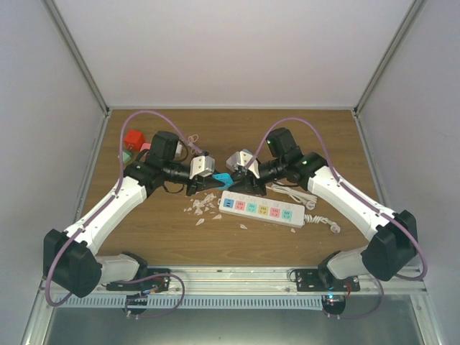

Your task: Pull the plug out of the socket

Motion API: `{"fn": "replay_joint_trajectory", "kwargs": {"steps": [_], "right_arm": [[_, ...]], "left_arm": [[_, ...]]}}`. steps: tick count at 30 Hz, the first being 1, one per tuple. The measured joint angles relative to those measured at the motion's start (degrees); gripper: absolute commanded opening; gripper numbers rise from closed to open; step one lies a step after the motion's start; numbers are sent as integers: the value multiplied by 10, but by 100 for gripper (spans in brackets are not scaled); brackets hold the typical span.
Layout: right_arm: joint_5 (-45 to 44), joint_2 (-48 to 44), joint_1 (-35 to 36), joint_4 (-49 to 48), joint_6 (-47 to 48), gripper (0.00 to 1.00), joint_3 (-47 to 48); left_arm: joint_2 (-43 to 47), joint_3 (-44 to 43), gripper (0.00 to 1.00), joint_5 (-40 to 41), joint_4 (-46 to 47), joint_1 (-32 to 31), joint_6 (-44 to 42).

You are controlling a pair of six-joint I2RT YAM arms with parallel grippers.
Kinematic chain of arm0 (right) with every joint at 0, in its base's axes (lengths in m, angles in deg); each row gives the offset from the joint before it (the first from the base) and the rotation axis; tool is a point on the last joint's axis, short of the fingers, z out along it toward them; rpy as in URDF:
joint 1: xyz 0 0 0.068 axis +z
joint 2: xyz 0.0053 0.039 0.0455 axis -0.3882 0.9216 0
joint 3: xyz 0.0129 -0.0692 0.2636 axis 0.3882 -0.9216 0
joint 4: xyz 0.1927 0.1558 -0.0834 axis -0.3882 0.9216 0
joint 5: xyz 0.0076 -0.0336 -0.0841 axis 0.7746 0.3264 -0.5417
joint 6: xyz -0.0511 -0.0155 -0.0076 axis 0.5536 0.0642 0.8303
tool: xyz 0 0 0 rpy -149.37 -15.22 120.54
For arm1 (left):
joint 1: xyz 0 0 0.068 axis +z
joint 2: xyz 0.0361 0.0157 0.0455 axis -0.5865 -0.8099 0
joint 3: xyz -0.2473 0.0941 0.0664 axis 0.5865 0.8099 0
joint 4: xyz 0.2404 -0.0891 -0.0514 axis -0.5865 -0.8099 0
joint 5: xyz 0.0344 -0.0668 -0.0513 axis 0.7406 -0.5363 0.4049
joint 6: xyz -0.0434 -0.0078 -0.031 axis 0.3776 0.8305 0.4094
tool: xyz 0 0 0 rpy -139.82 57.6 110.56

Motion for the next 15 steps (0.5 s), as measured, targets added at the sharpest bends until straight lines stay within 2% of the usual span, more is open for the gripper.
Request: {"fn": "replay_joint_trajectory", "kwargs": {"steps": [2,5,8,11,13,15], "right_arm": [[-2,3,0,-1,-3,12,2],[-7,6,-1,0,-5,1,4],[-5,6,-1,-1,-9,1,4],[-2,6,-1,-1,-9,1,4],[-2,5,0,-2,-10,1,4],[-3,5,-1,-2,-11,1,4]], "left_arm": [[0,0,16,1,-2,-1,2],[0,0,25,2,-7,-2,7],[0,0,34,12,-10,-1,5],[-1,0,37,21,-16,2,-2],[-1,0,36,24,-22,7,-8],[-1,0,30,25,-26,12,-12]]}}
